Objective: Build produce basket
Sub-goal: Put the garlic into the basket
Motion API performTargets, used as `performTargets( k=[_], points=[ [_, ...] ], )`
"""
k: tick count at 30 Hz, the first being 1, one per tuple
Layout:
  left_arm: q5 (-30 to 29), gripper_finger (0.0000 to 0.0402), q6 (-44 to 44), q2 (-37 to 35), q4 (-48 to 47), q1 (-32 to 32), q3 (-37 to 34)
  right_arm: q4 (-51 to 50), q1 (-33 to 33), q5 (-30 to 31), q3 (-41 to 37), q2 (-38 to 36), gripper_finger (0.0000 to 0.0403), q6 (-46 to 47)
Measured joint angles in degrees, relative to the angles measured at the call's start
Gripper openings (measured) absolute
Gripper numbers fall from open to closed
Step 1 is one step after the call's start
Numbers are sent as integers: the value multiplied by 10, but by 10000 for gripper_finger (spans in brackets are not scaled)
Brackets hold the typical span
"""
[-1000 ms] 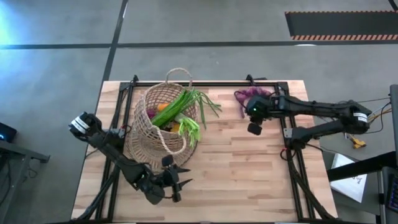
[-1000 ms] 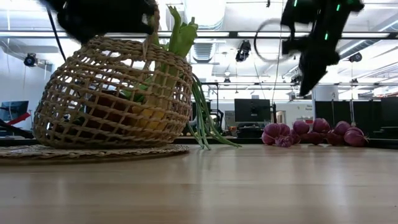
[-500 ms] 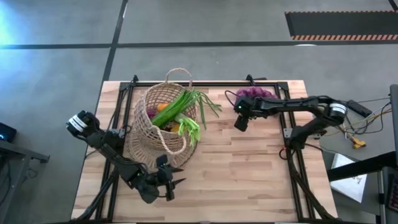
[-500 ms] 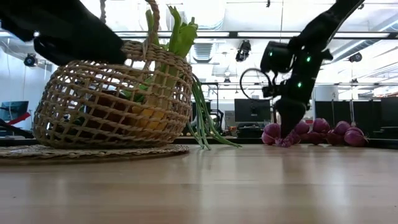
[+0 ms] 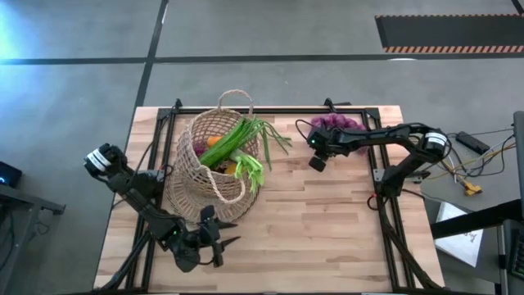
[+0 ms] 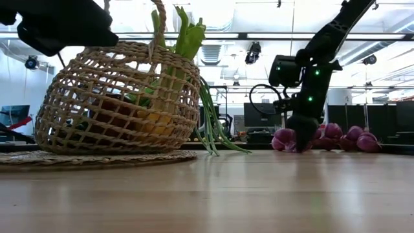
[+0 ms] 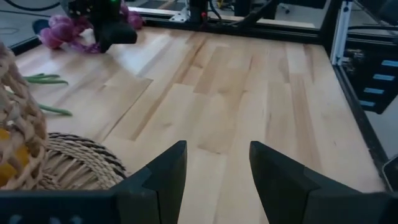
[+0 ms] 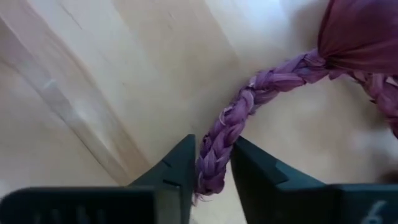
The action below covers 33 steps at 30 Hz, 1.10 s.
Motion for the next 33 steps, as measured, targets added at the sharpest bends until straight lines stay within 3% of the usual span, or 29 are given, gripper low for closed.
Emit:
performTargets(
  k=[6, 17, 25, 29, 33],
  points=[
    [-6, 160, 0, 0, 0, -4, -4, -5, 6, 27, -1, -16, 19, -39],
    [-14, 160, 37, -32, 11, -22, -3, -25, 85, 44, 42, -196, 15, -44],
    [-14, 160, 137, -121, 45, -48, -2, -45, 173, 43, 176, -279, 14, -105],
    [-14, 160, 163, -174, 46, -74, -2, -53, 206, 37, 271, -273, 13, -147],
    [-14, 160, 195, -219, 46, -99, -2, -47, 223, -23, 361, -239, 13, -181]
  ],
)
